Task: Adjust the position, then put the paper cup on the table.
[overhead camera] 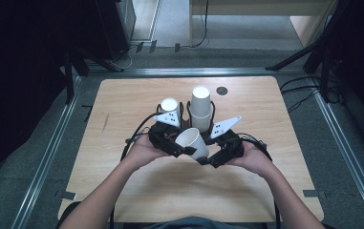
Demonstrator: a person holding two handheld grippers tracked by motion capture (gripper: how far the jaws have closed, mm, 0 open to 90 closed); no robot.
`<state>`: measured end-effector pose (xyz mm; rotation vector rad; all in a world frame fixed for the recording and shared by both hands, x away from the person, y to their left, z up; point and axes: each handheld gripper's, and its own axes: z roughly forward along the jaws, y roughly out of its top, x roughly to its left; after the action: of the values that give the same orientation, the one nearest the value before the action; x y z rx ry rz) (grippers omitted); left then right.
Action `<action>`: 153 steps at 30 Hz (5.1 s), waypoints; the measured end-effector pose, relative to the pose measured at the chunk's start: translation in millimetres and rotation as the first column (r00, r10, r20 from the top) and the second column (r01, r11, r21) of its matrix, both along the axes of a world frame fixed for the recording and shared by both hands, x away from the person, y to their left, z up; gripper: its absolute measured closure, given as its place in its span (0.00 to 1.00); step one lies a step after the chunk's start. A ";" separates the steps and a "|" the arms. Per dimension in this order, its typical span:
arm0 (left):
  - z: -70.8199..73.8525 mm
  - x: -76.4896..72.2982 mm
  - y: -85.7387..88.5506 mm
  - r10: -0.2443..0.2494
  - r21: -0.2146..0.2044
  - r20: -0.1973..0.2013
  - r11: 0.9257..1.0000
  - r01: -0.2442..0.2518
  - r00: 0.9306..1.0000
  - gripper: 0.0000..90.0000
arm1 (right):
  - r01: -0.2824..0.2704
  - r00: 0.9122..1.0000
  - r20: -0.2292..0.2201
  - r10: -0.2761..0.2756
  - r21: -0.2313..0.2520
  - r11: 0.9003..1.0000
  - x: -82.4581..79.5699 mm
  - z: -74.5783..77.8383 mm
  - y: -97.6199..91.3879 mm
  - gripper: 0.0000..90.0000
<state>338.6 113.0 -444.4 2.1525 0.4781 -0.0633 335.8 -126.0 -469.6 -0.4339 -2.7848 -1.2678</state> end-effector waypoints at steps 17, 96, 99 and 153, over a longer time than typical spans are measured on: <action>2.5 1.5 11.9 0.014 0.080 0.010 0.997 -0.014 1.000 0.28 | 0.028 1.000 0.012 -0.028 -0.010 1.000 -2.8 4.9 -17.5 0.26; -2.0 16.6 139.0 0.326 0.190 0.004 0.928 -0.321 0.945 0.28 | 0.161 0.985 0.065 -0.162 0.017 0.987 27.7 7.1 -53.2 0.26; -2.5 20.4 142.4 0.338 0.208 0.019 0.919 -0.335 0.941 0.28 | 0.166 0.984 0.063 -0.167 0.020 0.986 26.2 7.2 -54.4 0.26; -25.9 50.8 196.7 0.653 0.408 0.067 0.672 -0.618 0.754 0.24 | 0.173 0.983 0.060 -0.171 -0.020 0.985 20.0 -1.7 -56.6 0.26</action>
<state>389.4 309.7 -470.3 2.2546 1.3853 0.3757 355.8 -182.6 -471.2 -0.6628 -2.8681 -1.2988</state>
